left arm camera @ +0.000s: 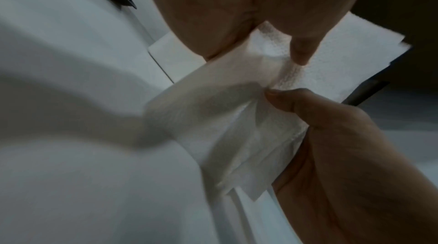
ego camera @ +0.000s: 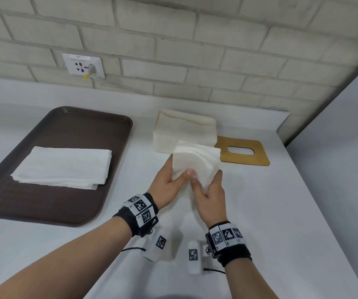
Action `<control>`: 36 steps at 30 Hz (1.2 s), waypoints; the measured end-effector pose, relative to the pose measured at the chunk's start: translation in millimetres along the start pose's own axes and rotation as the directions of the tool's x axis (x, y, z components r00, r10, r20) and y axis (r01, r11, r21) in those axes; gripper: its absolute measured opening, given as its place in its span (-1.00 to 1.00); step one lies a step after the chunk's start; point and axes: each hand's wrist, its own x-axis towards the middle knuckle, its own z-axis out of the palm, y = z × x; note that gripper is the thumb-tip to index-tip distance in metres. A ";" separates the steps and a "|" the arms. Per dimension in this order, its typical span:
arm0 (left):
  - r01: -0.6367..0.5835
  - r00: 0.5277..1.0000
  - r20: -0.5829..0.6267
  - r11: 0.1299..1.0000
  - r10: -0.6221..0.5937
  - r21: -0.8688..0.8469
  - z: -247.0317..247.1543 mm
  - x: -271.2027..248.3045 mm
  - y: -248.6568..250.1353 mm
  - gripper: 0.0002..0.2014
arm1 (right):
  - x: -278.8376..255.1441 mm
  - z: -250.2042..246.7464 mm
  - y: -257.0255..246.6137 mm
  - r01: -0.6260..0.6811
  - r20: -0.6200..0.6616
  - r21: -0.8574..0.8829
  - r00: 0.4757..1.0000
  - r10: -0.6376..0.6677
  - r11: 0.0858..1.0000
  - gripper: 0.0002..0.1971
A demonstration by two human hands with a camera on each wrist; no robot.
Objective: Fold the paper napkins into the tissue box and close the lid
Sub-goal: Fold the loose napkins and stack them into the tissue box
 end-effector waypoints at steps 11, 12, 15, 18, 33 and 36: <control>0.047 0.998 -0.035 0.991 -0.051 -0.126 -2.5 7.6 8.7 -0.65 | 3.8 -2.5 -0.5 -0.044 0.042 0.041 0.998 0.043 0.998 -0.54; 0.063 0.998 -0.023 0.992 -0.066 -0.106 -3.2 7.0 4.6 -0.66 | 4.1 -2.4 0.3 -0.046 0.027 0.031 0.999 0.045 0.998 -0.54; 0.055 0.998 -0.013 0.997 -0.056 -0.061 -0.2 3.4 0.8 -0.72 | 4.6 -1.1 -0.5 -0.026 -0.026 0.061 0.999 0.027 0.998 -0.64; 0.007 0.999 -0.038 0.997 -0.011 -0.083 3.4 3.2 7.5 -0.72 | 6.4 -1.2 -3.7 0.029 -0.104 0.086 0.994 -0.020 0.996 -0.60; -0.028 0.994 -0.105 0.986 0.011 -0.163 12.5 4.6 19.0 -0.76 | 9.3 -5.7 -7.3 0.092 -0.137 0.140 0.988 -0.073 0.986 -0.53; 0.025 0.994 -0.101 0.988 -0.041 -0.155 10.5 0.5 7.2 -0.62 | 8.0 -3.2 0.7 -0.006 -0.007 0.067 1.000 0.006 0.998 -0.58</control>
